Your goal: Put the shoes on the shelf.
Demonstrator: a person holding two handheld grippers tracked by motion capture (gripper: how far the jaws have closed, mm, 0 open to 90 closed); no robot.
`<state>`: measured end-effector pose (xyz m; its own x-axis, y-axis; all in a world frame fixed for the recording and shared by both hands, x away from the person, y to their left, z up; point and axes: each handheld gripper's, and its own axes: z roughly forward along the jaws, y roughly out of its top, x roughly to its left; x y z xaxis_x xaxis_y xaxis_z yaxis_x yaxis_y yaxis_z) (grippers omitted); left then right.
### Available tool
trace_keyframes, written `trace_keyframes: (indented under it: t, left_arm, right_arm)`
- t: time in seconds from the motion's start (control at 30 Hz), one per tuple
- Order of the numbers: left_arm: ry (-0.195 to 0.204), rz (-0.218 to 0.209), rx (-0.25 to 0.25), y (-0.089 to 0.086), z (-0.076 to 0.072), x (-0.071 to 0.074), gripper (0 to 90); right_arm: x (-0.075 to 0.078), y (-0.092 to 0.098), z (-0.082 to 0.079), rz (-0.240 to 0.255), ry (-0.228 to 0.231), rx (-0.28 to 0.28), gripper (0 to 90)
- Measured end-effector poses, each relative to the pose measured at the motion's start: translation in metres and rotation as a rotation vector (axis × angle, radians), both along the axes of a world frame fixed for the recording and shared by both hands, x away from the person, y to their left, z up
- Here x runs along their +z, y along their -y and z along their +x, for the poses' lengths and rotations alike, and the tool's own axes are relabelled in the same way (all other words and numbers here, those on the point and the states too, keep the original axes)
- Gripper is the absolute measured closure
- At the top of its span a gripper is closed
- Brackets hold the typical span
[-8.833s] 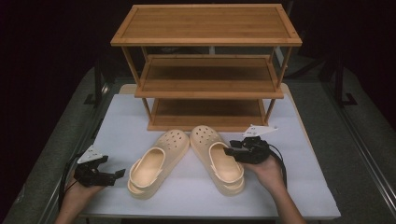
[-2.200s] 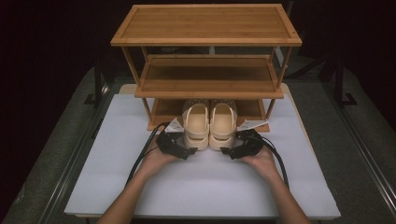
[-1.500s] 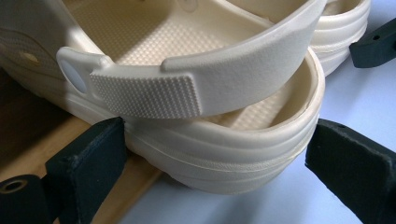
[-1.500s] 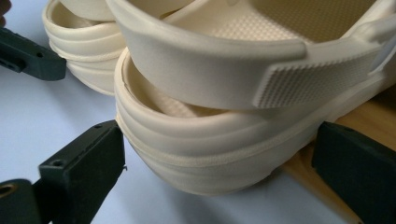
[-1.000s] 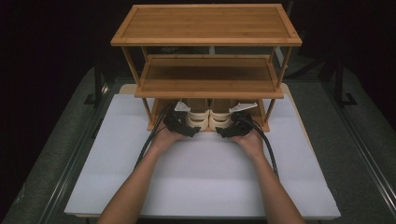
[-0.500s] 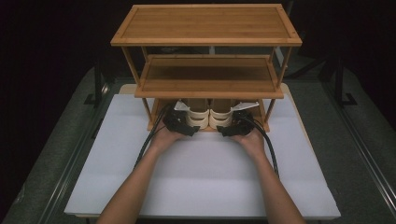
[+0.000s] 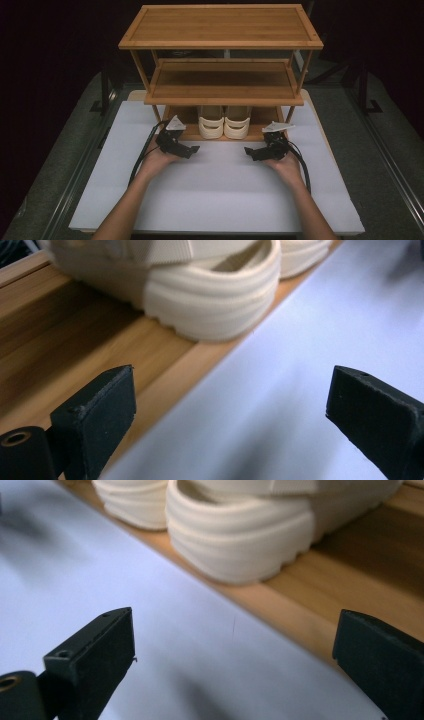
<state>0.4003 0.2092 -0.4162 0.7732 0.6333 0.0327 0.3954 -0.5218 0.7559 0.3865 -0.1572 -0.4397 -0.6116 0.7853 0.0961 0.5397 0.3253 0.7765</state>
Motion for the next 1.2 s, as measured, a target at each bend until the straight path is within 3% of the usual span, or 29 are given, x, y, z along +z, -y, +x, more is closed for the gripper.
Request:
trace_keyframes:
  t: [0.27, 0.4, 0.53, 0.77, 0.9, 0.93, 1.2]
  left_arm:
    - [0.024, 0.020, 0.018, -0.043, -0.047, 0.002, 5.6]
    - [0.014, 0.021, 0.040, -0.065, -0.071, -0.001, 5.5]
    - [0.005, 0.040, 0.070, -0.084, -0.094, -0.007, 5.5]
    - [-0.043, 0.074, 0.109, -0.108, -0.125, -0.022, 5.5]
    - [-0.071, 0.086, 0.118, -0.115, -0.135, -0.030, 5.5]
    - [-0.080, 0.066, 0.122, -0.117, -0.135, -0.032, 5.6]
    - [-0.069, 0.051, 0.114, -0.118, -0.134, -0.034, 4.6]
  right_arm:
    - [0.001, 0.032, -0.038, -0.015, -0.011, -0.007, 2.8]
    - [0.001, 0.050, -0.061, -0.038, 0.002, -0.024, 2.6]
    - [-0.003, 0.071, -0.085, -0.032, -0.010, -0.054, 2.7]
    - [-0.016, 0.097, -0.119, -0.079, -0.053, -0.122, 2.7]
    - [-0.018, 0.098, -0.127, -0.119, -0.058, -0.137, 2.9]
    - [-0.019, 0.097, -0.126, -0.132, -0.064, -0.137, 2.6]
    - [-0.019, 0.097, -0.127, -0.132, -0.064, -0.138, 2.6]
